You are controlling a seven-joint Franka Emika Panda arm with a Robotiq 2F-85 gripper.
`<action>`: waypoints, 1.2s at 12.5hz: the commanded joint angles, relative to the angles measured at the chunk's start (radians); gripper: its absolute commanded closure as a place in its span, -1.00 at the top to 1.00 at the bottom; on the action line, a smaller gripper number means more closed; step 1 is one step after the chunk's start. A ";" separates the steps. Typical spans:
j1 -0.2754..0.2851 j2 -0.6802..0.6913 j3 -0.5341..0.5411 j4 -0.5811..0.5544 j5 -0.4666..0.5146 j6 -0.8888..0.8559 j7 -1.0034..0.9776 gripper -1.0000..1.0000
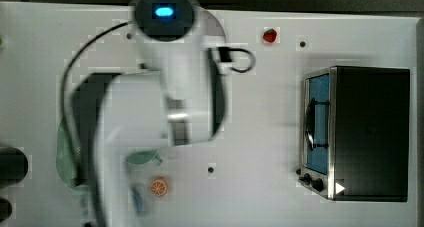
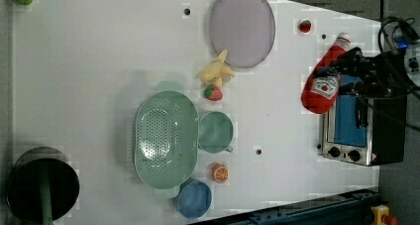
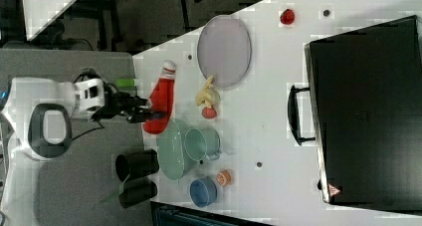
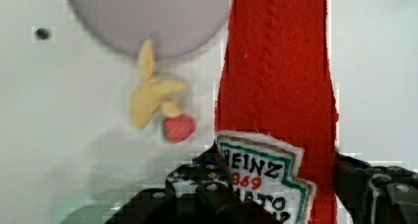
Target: Pick ketchup from strainer and place it on the table
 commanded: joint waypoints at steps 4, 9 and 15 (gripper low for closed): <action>-0.023 -0.030 -0.126 -0.143 -0.004 0.091 -0.188 0.21; -0.023 -0.007 -0.176 -0.365 -0.004 0.388 -0.204 0.21; -0.022 0.115 -0.186 -0.482 -0.062 0.614 -0.204 0.27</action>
